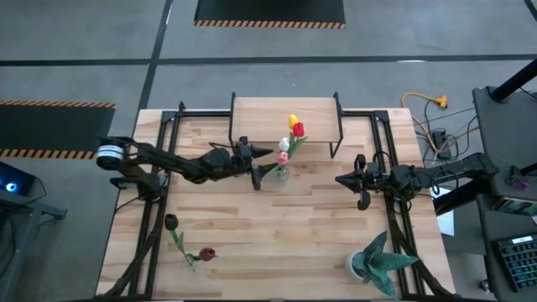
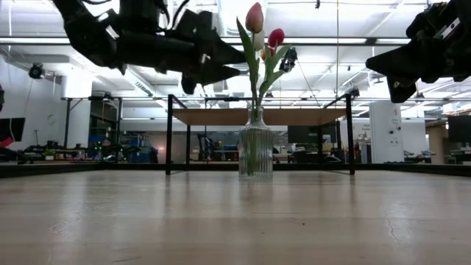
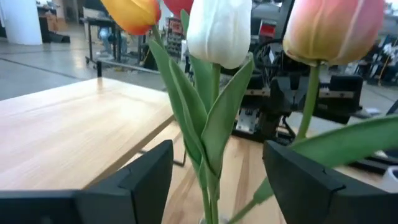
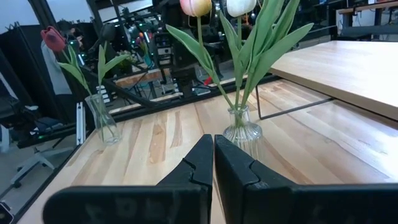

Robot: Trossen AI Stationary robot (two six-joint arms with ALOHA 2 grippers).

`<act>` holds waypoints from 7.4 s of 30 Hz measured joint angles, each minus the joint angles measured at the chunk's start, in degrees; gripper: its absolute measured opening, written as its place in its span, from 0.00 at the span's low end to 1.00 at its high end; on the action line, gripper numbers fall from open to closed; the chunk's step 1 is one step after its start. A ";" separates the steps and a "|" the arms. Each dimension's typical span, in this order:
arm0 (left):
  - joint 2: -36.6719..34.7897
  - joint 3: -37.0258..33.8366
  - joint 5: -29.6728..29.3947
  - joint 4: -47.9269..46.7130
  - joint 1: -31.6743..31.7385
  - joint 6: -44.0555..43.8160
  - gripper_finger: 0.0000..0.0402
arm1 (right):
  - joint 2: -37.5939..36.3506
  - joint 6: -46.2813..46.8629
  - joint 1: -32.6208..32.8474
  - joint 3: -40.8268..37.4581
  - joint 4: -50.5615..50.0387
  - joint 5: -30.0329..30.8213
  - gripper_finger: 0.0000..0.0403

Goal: Pick and place flowers into a vace then onto a shelf
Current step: Put the top transparent vase with the tulips on the shelf, then put the transparent vase with the tulips on the shelf

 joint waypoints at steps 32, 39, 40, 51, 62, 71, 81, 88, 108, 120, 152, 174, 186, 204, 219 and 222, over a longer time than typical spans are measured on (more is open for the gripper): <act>-42.59 -10.04 12.28 -38.74 -0.13 -11.40 0.44 | 2.72 9.76 0.00 0.00 6.51 9.38 0.27; -51.42 -15.88 15.10 -38.60 -0.15 -9.18 0.38 | 9.42 6.70 0.02 0.00 15.19 10.16 0.46; -52.98 -16.84 15.10 -38.61 -0.15 -8.31 0.36 | 10.80 5.27 0.00 0.05 17.03 10.79 0.48; -67.40 -27.00 15.11 -38.60 -0.15 -4.98 0.03 | 32.22 3.04 0.00 12.06 17.71 13.38 0.61; -73.67 -29.57 15.10 -38.54 -0.17 -4.98 0.00 | 58.95 3.18 0.00 25.54 17.61 13.40 0.65; -73.97 -28.96 15.10 -38.58 -0.17 -5.54 0.00 | 73.25 11.50 -0.04 31.61 17.97 20.89 0.63; -73.92 -28.74 15.10 -38.74 -0.15 -6.44 0.00 | 83.49 9.95 0.00 39.26 18.01 26.54 0.79; -73.90 -28.76 15.10 -38.80 -0.15 -9.05 0.00 | 86.82 10.44 -0.54 41.68 18.04 29.82 0.91; -73.90 -28.83 15.10 -39.39 -0.15 -9.07 0.00 | 92.98 10.64 -2.86 44.55 18.40 29.88 0.91; -73.88 -28.83 15.12 -39.39 -0.15 -9.08 0.00 | 94.80 10.81 -6.05 44.72 17.95 23.35 0.91; -73.89 -28.83 15.10 -39.74 -0.17 -9.08 0.00 | 83.29 8.96 -4.50 56.75 -2.65 23.37 0.66; -73.59 -28.83 15.10 -40.09 -0.15 -9.07 0.00 | 71.04 4.85 -25.50 61.10 -20.52 28.57 0.66; -73.59 -28.83 15.10 -40.44 -0.15 -9.07 0.00 | 70.51 5.10 -31.49 57.87 -19.37 28.42 0.66; -73.59 -28.83 15.10 -41.83 -0.15 -9.07 0.00 | 70.42 6.81 -32.57 56.31 -15.50 26.93 0.82; -73.57 -28.83 15.10 -41.82 -0.15 -9.07 0.00 | 62.10 0.60 -27.16 56.31 -21.74 26.16 0.92; -73.59 -28.83 15.10 -41.82 -0.17 -9.07 0.00 | 58.79 1.02 -25.45 55.91 -25.61 26.15 0.93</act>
